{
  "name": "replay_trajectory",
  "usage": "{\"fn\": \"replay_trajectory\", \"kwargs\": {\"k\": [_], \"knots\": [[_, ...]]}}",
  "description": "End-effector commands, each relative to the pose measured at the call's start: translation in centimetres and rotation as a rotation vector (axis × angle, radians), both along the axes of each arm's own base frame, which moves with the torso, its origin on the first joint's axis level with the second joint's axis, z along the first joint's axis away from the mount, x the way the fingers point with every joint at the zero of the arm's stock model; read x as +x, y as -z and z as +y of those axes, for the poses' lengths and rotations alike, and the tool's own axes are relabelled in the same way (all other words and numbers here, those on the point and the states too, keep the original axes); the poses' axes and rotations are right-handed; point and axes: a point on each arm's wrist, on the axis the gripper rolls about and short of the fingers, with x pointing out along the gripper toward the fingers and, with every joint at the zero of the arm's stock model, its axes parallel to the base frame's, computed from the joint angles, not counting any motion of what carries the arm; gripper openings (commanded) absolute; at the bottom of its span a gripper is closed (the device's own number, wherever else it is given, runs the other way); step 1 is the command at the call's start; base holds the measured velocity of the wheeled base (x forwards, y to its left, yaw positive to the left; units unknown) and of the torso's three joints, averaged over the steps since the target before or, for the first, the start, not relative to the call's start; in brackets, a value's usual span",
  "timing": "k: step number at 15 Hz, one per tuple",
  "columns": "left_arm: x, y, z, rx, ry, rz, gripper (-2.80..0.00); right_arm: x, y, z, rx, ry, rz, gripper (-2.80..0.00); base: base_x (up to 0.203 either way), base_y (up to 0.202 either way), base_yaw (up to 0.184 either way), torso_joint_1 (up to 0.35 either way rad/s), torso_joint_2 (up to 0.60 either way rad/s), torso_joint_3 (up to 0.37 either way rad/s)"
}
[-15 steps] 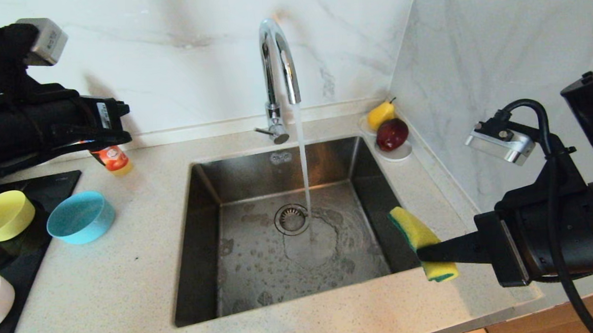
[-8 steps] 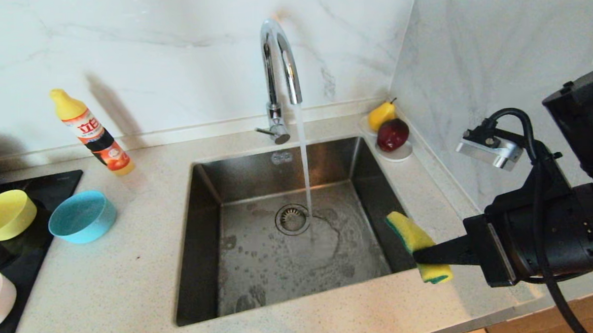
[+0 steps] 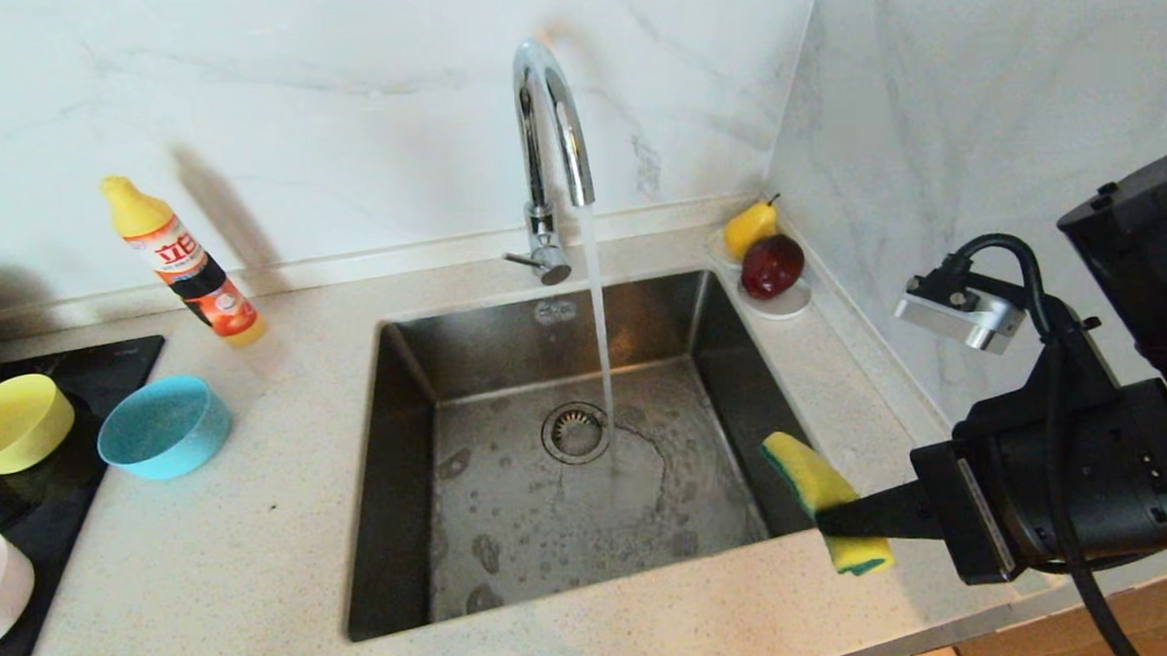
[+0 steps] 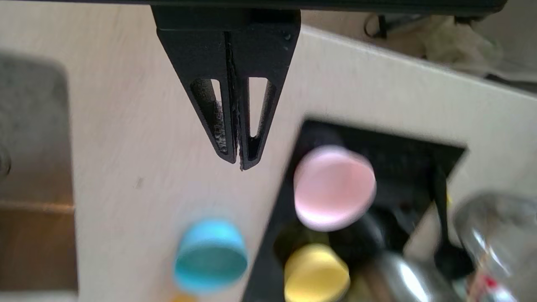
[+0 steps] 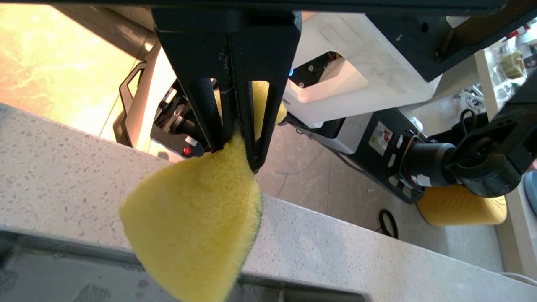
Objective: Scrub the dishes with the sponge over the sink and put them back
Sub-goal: Put down the sponge
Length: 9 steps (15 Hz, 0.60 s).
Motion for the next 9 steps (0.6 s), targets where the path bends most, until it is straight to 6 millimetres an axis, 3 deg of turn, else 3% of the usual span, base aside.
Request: {"fn": "replay_trajectory", "kwargs": {"k": [1,3,9], "knots": [[-1.2,3.4,0.0,-0.005,-0.001,-0.034,-2.80,0.0,0.1,0.0,-0.001,0.000,0.006,-2.80,0.000,0.000,0.000,0.000,0.00,0.000],[-1.5,5.9,-0.1,0.015,0.036,-0.047,-2.80,-0.3,0.1,-0.2,0.000,-0.004,0.006,-2.80,0.000,0.000,0.000,0.000,0.00,0.000],[-1.1,6.8,-0.9,0.048,0.398,-0.039,-2.80,-0.3,0.4,-0.1,-0.009,-0.011,0.015,-2.80,0.000,0.000,0.000,0.000,0.00,0.000]]}}
